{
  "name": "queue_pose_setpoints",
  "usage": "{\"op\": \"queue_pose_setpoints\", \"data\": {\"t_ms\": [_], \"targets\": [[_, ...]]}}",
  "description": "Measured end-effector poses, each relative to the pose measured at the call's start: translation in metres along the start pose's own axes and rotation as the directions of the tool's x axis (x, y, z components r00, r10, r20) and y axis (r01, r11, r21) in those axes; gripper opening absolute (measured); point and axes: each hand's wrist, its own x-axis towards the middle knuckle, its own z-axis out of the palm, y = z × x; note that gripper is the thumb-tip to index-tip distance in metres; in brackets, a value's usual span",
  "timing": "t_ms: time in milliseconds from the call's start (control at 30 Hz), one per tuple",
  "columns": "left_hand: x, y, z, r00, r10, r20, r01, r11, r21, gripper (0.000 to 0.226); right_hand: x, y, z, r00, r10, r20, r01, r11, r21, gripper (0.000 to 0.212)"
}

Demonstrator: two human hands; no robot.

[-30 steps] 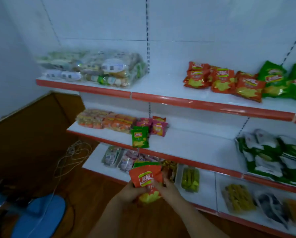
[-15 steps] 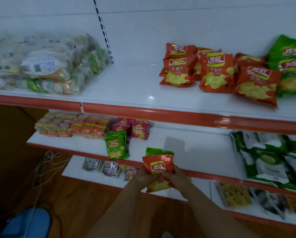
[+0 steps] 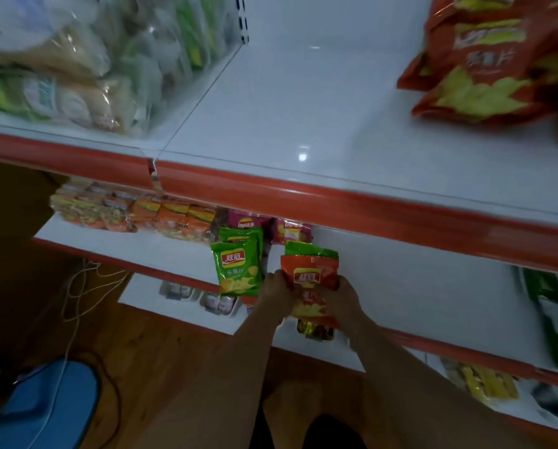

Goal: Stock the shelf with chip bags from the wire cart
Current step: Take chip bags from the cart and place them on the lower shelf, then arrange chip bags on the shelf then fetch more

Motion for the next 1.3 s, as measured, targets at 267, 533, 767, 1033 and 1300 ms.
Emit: {"op": "queue_pose_setpoints", "data": {"t_ms": [267,533,767,1033,1300], "targets": [[0.066,-0.038,-0.004,0.998,0.052,0.033,-0.052,0.998,0.018,0.062,0.036,-0.021,0.054,1.000,0.029,0.000,-0.029,0.991,-0.131,0.047],[0.001,-0.010,-0.042,0.987,0.084,0.139,-0.112,0.972,0.205,0.079,-0.027,-0.046,0.028,0.990,0.141,-0.030,-0.144,0.982,-0.126,0.106],[-0.069,0.089,0.000,0.923,0.206,0.326,-0.336,0.845,0.417,0.063,-0.097,-0.003,-0.087,0.974,0.008,-0.225,-0.057,0.976,-0.211,0.092],[-0.252,0.273,0.201,0.611,0.538,0.581,-0.790,0.467,0.399,0.055,-0.274,0.185,-0.308,0.762,0.037,-0.647,-0.292,0.911,-0.292,0.063],[-0.474,0.364,0.399,0.089,0.530,0.843,-0.994,-0.001,0.106,0.066,-0.470,0.366,-0.422,0.259,0.513,-0.818,-0.438,0.817,0.374,0.074]]}}
